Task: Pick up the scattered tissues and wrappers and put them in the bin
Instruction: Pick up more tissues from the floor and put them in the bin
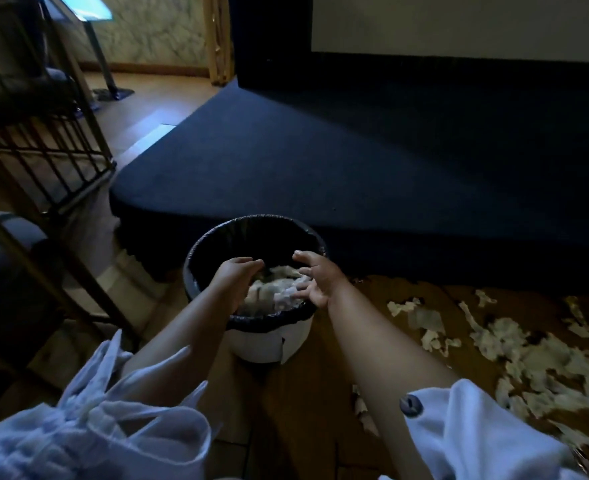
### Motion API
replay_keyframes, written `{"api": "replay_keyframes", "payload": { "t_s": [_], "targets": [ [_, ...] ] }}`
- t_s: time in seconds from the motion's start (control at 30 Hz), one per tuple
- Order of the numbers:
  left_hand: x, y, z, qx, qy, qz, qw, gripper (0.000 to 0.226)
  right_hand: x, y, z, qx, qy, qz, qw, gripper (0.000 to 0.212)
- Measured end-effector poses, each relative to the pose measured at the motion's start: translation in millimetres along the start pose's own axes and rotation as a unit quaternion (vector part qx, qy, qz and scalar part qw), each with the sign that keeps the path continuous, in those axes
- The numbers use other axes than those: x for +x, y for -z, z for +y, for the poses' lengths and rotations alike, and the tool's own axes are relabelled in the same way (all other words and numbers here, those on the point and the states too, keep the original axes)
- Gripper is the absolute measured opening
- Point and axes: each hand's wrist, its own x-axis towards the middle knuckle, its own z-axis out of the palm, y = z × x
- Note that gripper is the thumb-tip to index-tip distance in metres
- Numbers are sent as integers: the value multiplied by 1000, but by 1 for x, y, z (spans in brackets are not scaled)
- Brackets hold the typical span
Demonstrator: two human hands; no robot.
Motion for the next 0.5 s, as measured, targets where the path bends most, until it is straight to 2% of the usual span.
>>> {"api": "replay_keyframes", "payload": {
  "t_s": [0.07, 0.17, 0.33, 0.5],
  "targets": [
    [-7, -4, 0, 6, -9, -17, 1000, 19, -8, 5, -2, -3, 7, -13, 1000, 56],
    [-23, -10, 0, 28, -30, -24, 999, 34, -24, 11, -3, 11, 30, -18, 999, 51],
    [-50, -28, -14, 59, -44, -81, 994, 26, -60, 48, 13, 21, 72, 47, 996, 36],
    [-62, -62, -41, 130, -37, -161, 978, 23, -74, 106, 42, 22, 84, 152, 985, 20]
  ]
}}
